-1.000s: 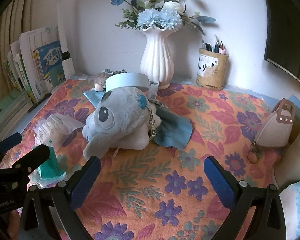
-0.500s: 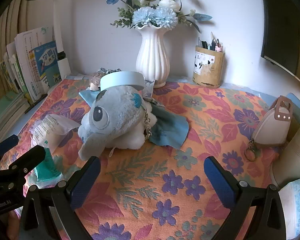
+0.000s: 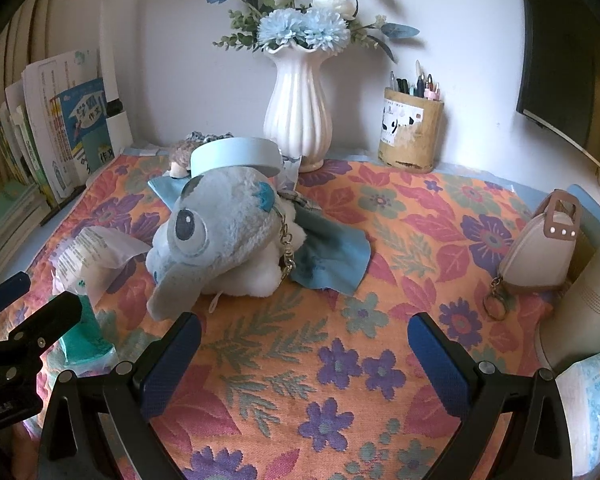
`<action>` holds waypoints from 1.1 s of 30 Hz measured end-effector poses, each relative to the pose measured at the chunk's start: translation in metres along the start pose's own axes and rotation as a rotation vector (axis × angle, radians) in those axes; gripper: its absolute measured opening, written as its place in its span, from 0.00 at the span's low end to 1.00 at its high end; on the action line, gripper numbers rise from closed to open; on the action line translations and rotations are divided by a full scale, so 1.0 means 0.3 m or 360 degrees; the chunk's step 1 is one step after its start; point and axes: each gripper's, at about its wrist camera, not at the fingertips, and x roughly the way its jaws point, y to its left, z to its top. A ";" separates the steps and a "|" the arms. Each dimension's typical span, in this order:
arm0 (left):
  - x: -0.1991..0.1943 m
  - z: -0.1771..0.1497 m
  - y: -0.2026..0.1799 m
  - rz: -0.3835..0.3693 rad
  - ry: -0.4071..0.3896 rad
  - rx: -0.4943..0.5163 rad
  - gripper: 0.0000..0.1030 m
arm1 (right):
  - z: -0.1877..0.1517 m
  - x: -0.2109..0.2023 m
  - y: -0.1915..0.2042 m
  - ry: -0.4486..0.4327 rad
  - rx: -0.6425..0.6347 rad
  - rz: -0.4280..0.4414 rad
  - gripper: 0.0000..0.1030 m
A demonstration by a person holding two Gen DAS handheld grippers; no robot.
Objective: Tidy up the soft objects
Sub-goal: 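Move both tools toward the teal item and the blue-grey plush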
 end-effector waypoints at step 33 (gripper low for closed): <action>-0.015 0.019 0.037 -0.0045 -0.0001 -0.0105 0.99 | 0.001 0.000 -0.002 -0.0006 0.0005 0.0010 1.00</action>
